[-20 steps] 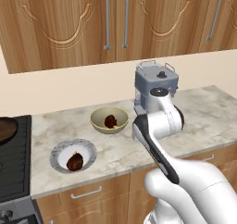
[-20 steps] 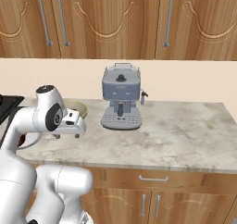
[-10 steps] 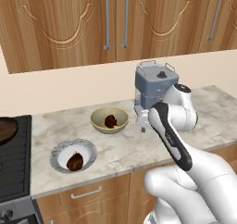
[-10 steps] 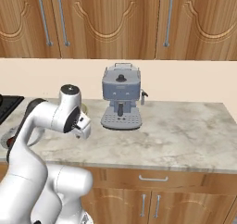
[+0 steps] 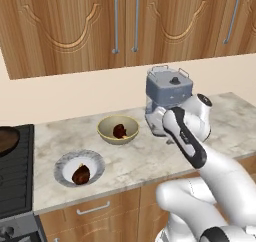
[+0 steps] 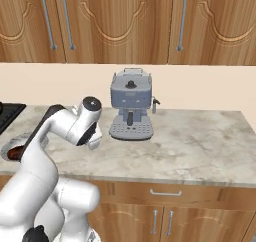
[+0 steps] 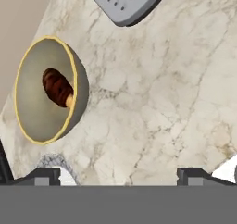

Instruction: Place one of the steaks on the plate and the other in the bowl. Then place the bowl in the fridge.

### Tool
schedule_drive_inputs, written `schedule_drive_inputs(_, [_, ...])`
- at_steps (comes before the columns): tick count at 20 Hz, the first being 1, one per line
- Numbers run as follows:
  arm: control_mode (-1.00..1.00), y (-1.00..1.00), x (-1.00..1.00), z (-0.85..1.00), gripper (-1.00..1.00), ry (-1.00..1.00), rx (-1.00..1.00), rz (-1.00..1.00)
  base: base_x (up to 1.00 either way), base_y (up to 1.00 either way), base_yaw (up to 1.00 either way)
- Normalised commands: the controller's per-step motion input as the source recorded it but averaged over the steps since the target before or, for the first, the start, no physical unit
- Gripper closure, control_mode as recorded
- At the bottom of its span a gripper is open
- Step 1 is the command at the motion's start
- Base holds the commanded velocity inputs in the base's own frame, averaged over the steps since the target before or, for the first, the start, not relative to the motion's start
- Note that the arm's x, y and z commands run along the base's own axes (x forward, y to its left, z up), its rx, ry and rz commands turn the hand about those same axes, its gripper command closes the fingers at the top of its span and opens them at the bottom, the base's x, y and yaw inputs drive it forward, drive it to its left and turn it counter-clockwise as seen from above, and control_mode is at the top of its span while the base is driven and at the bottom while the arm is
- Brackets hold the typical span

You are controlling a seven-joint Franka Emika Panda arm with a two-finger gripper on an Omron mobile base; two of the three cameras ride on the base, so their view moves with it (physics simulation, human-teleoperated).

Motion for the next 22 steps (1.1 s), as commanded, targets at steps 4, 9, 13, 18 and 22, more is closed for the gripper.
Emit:
schedule_drive_inputs(4, [-1.0, 0.0, 0.75, 0.0, -1.0, 0.06, 0.0, -0.01, 0.0, 0.0, 0.0])
schedule_drive_inputs(9, [-1.0, 0.13, 0.75, -0.1, -1.0, 0.03, 0.0, 0.0, 0.0, 0.0, 0.0])
schedule_drive_inputs(13, [-1.0, 0.57, 0.54, -0.14, -1.0, 0.01, 0.0, 0.0, 0.0, 0.0, 0.0])
schedule_drive_inputs(18, [-1.0, 0.16, 0.54, -0.44, -1.0, 0.07, 0.0, 0.0, 0.0, 0.0, 0.0])
schedule_drive_inputs(22, [-1.0, 0.0, 0.49, -0.29, -1.0, 0.05, 0.0, 0.0, 0.0, 0.0, 0.0])
